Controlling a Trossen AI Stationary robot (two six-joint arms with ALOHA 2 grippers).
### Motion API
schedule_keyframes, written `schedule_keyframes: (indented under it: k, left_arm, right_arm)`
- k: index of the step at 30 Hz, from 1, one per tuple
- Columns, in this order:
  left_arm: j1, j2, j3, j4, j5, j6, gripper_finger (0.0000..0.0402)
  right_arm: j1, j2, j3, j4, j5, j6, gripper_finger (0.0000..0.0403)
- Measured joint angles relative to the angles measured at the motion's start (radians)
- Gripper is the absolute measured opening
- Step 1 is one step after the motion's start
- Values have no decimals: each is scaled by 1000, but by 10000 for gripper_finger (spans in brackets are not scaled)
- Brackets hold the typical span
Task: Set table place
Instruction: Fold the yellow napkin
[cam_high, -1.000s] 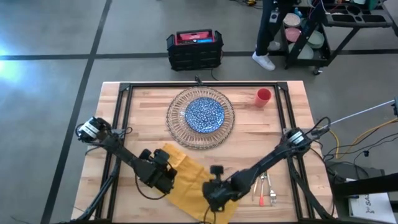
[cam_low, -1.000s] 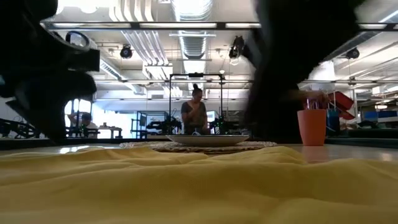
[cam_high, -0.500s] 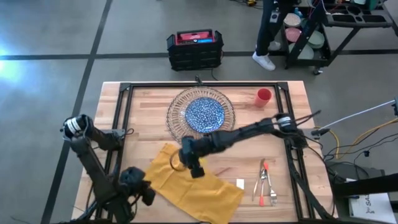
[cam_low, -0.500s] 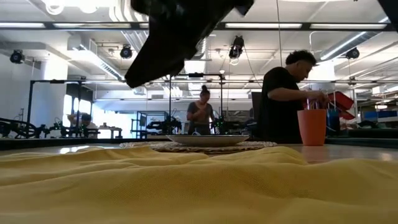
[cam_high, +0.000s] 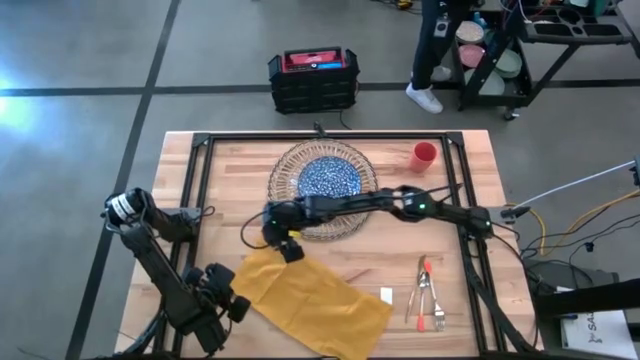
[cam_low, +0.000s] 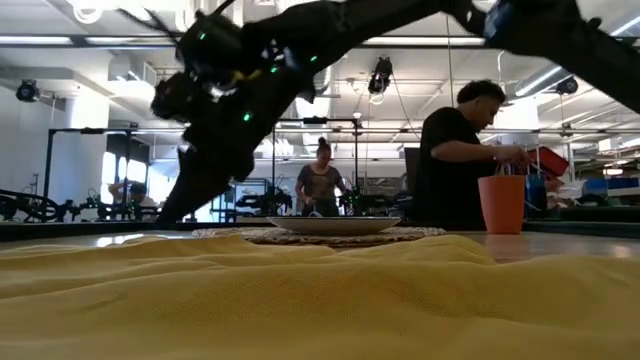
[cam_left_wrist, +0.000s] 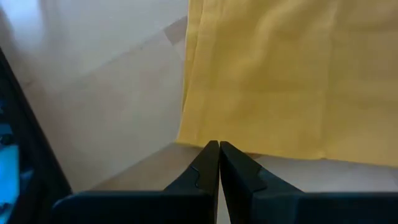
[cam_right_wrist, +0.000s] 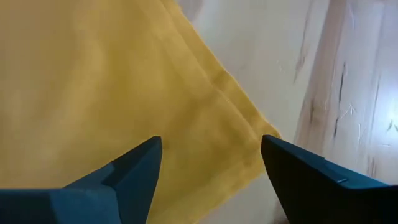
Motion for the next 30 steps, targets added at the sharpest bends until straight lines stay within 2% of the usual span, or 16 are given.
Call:
schedule_keyframes:
  k: [2, 4, 8, 16, 19, 22, 26, 30]
  left_arm:
    - [2, -6, -1, 0, 1, 8, 1]
    - [2, -8, -1, 0, 5, 29, 6]
    - [14, -8, -2, 8, 61, 49, 37]
    - [79, -6, -20, 73, 61, 7, 165]
    - [99, -5, -47, 103, 61, -8, 213]
    - [117, -6, -89, 145, 102, -22, 250]
    - [126, -5, -155, 222, 140, -24, 278]
    - [134, -5, -228, 324, 142, -27, 281]
  right_arm:
    - [-7, 51, 83, -50, 1, -26, 259]
    - [-15, 51, 56, 10, -2, -50, 257]
    - [-34, 47, 53, -8, -2, -65, 258]
    - [-56, 48, 76, 9, -19, -72, 254]
    - [-63, 50, 76, 15, -62, -56, 255]
    - [-65, 55, 74, 18, -89, -45, 252]
    - [-63, 56, 61, 22, -96, -45, 250]
    - [-63, 56, 42, 30, -98, -45, 251]
